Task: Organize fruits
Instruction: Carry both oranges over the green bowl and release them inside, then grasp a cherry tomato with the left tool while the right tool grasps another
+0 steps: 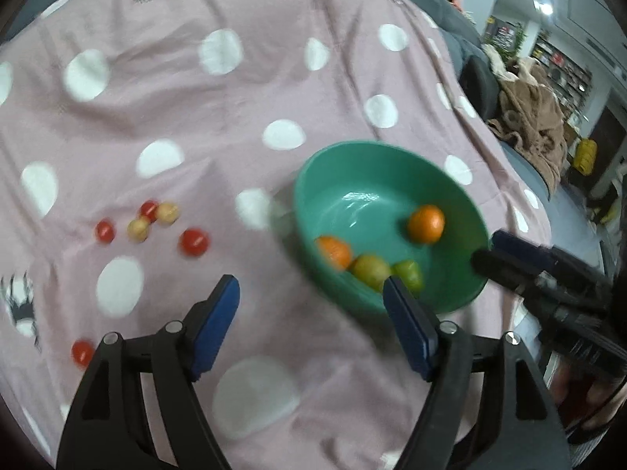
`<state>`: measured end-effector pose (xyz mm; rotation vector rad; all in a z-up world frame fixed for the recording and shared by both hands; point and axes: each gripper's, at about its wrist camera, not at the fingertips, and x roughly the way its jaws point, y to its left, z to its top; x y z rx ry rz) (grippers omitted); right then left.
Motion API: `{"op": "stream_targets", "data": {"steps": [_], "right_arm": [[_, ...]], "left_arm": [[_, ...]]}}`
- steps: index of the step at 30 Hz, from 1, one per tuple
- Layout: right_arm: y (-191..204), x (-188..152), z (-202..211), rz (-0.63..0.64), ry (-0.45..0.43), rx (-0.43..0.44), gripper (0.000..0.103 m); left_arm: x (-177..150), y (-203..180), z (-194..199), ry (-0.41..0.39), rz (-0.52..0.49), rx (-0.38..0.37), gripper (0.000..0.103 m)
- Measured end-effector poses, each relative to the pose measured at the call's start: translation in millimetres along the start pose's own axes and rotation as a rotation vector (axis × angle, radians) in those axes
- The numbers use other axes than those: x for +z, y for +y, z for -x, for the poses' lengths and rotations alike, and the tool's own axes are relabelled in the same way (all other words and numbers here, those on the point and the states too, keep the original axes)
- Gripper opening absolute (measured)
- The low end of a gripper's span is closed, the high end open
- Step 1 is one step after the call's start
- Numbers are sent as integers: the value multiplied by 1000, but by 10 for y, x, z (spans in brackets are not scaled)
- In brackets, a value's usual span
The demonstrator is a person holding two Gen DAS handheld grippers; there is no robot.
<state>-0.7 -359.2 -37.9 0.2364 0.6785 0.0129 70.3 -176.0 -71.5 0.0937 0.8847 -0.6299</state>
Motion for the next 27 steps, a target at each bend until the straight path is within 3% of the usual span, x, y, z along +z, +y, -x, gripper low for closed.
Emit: {"op": "stream_targets", "data": {"steps": [10, 17, 27], "right_arm": [[306, -40, 115, 44, 10, 69, 51], [635, -132, 86, 107, 21, 163, 51], [1050, -334, -185, 172, 120, 239, 51]], "left_arm": [[-596, 703, 545, -22, 236, 92, 78], [-877, 1012, 866, -68, 333, 157, 89], [-1282, 1312, 991, -59, 389, 200, 88]]}}
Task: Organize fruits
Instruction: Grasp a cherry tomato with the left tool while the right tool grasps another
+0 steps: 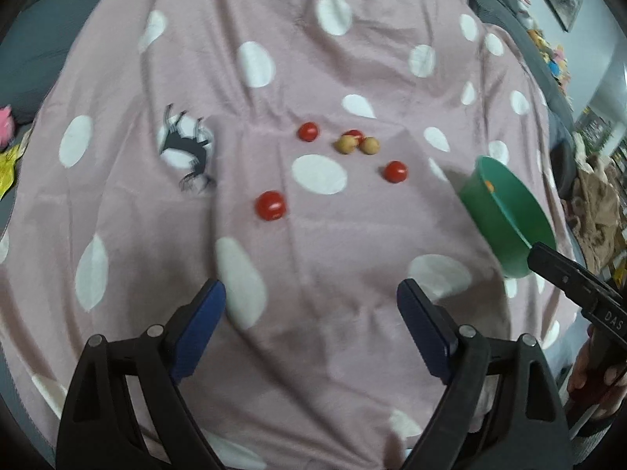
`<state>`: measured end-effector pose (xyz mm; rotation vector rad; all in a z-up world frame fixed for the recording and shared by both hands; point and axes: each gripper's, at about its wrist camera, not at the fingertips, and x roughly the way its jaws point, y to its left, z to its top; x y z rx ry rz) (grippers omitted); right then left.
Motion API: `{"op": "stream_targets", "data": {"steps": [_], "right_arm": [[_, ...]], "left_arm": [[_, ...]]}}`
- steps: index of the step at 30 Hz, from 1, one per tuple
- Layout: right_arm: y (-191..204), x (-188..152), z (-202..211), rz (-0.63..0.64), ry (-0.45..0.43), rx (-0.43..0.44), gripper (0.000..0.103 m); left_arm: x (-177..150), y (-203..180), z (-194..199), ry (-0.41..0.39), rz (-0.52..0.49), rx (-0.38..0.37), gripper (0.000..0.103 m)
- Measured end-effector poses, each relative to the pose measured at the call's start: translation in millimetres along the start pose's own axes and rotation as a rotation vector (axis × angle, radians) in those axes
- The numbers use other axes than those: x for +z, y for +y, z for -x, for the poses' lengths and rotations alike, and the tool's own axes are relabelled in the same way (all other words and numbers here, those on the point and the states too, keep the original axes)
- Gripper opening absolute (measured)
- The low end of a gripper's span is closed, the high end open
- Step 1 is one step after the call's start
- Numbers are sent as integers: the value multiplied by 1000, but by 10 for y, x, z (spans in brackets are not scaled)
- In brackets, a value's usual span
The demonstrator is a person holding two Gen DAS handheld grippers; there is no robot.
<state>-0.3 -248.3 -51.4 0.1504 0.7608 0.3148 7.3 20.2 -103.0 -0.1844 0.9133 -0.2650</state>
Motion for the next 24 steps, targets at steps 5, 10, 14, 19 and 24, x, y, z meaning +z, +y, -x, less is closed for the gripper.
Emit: {"op": "stream_targets", "data": {"steps": [5, 10, 14, 19, 24], "right_arm": [[62, -3, -138, 8, 40, 10, 51], [52, 39, -301, -8, 64, 13, 51], [58, 48, -468, -30, 93, 36, 51], [100, 80, -639, -20, 115, 49, 51], [60, 135, -789, -27, 128, 65, 51]], "left_arm": [[2, 185, -45, 2, 48, 5, 87], [94, 182, -100, -12, 25, -14, 81], [174, 167, -227, 3, 1, -20, 73], [349, 154, -412, 14, -23, -28, 70], [529, 77, -668, 40, -85, -5, 61]]}}
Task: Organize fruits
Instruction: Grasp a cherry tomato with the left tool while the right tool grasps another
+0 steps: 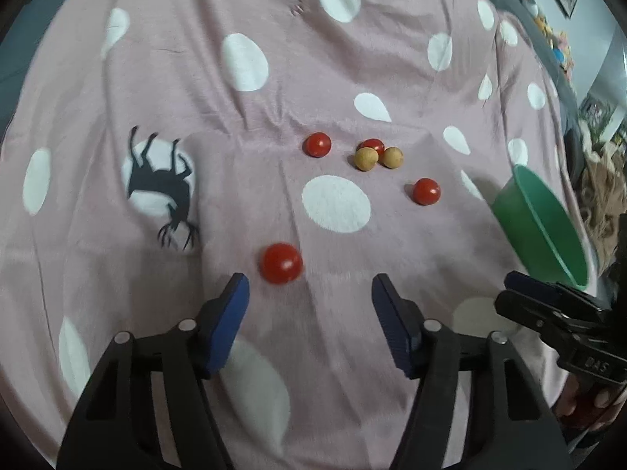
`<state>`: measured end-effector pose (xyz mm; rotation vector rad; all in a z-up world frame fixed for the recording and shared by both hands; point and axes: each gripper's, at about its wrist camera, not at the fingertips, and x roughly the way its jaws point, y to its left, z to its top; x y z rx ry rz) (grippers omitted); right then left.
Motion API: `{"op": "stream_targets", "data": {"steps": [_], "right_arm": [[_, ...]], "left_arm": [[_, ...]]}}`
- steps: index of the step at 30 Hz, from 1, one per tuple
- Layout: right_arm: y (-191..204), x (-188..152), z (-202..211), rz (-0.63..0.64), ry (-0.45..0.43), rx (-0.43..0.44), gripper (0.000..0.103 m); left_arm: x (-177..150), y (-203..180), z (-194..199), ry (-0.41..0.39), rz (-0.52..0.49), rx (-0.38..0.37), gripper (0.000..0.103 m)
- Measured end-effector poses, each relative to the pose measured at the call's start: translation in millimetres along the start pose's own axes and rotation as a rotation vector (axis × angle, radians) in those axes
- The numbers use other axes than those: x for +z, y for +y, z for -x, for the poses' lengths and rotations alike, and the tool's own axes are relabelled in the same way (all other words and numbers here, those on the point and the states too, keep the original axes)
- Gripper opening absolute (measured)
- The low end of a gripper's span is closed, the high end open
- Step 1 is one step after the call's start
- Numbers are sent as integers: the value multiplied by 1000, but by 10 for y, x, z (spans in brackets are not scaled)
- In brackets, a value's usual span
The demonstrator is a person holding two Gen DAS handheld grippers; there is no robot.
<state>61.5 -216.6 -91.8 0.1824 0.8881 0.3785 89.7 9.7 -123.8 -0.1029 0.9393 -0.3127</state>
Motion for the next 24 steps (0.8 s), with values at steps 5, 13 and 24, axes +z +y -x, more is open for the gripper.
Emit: {"op": "stream_targets", "data": {"steps": [5, 13, 24], "right_arm": [[-88, 67, -106, -14, 9, 6, 51], [-149, 136, -202, -15, 11, 6, 51], [-101, 580, -463, 56, -8, -87, 51]], "left_arm": [[101, -34, -319, 61, -60, 73, 55], [114, -22, -551, 121, -106, 91, 33], [287, 70, -367, 41, -68, 1, 27]]}}
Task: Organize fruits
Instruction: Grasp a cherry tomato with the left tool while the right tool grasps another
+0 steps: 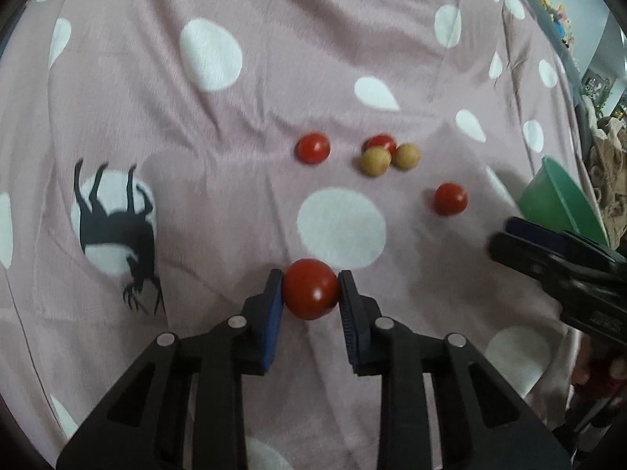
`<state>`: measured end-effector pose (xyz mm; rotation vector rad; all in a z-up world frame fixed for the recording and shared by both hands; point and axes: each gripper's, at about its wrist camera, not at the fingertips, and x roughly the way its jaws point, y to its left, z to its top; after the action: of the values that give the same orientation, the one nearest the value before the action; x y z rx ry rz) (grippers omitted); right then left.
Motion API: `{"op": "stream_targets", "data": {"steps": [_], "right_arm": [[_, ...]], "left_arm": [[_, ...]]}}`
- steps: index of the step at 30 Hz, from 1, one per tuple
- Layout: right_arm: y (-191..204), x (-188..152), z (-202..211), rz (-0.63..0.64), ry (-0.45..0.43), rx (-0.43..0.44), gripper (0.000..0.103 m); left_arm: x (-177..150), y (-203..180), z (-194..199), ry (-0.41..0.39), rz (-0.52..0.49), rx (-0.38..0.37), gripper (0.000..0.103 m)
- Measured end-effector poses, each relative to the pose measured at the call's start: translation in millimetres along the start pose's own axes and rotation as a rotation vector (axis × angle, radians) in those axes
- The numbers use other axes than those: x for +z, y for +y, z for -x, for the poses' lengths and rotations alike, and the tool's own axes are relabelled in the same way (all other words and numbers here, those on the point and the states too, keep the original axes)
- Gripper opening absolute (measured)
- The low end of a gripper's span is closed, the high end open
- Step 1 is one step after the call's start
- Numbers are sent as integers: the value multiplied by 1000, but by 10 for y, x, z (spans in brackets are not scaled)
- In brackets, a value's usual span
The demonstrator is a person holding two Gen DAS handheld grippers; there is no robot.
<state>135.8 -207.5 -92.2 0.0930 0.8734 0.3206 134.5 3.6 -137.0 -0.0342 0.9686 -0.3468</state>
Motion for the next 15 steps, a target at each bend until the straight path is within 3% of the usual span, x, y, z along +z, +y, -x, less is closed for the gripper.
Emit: {"op": "stream_targets", "data": {"steps": [6, 11, 15], "right_arm": [[72, 287, -336, 59, 36, -118, 51], [81, 389, -657, 90, 122, -206, 51], [14, 386, -759, 57, 164, -188, 49]], "left_arm": [[94, 4, 81, -37, 8, -35, 27], [89, -9, 8, -25, 19, -34, 27], [104, 9, -37, -18, 22, -32, 27]]}}
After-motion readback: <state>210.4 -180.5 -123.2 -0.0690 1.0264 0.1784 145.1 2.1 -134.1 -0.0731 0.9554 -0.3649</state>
